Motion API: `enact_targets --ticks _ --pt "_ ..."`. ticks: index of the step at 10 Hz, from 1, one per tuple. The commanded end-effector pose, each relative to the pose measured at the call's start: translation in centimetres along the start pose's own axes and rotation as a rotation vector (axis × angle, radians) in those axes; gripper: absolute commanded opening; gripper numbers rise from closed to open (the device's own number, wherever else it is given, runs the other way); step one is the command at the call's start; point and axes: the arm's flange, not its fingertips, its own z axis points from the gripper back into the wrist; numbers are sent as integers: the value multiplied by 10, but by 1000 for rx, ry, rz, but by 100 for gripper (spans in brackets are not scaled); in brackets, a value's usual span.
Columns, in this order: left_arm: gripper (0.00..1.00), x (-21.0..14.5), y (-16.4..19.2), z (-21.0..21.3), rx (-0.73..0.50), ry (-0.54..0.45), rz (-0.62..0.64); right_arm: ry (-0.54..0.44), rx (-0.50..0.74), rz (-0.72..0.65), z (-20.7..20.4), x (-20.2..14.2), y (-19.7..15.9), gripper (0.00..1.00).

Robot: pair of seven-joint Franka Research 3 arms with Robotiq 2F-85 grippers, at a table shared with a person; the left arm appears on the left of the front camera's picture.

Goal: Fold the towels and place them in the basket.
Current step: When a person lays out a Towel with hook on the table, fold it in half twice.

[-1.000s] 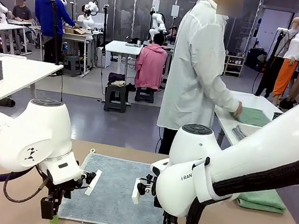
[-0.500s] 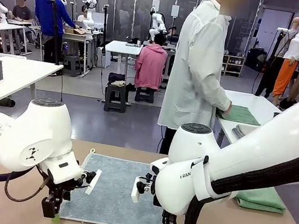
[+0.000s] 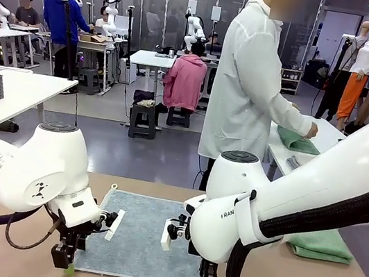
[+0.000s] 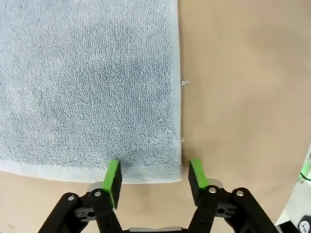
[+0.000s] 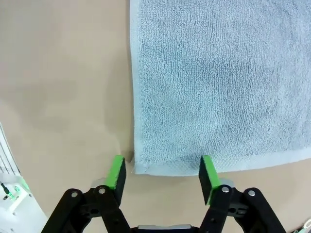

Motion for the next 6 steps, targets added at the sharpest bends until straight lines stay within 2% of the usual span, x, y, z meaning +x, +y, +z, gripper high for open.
enact_targets --ticks 1,2,3,4,6 --pt "65 -1 6 -1 1 -35 -17 23 14 -29 1 3 -2 74" --pt "65 -2 7 -1 -1 -36 -15 23 25 -25 1 3 -2 74" --pt "65 -1 8 0 -2 -40 -13 22 23 -27 0 2 -3 55" --pt "57 -1 8 0 3 -35 -10 23 26 -42 0 2 -4 59" --pt "57 -2 8 -1 1 -31 -11 28 33 -51 -1 2 -5 59"
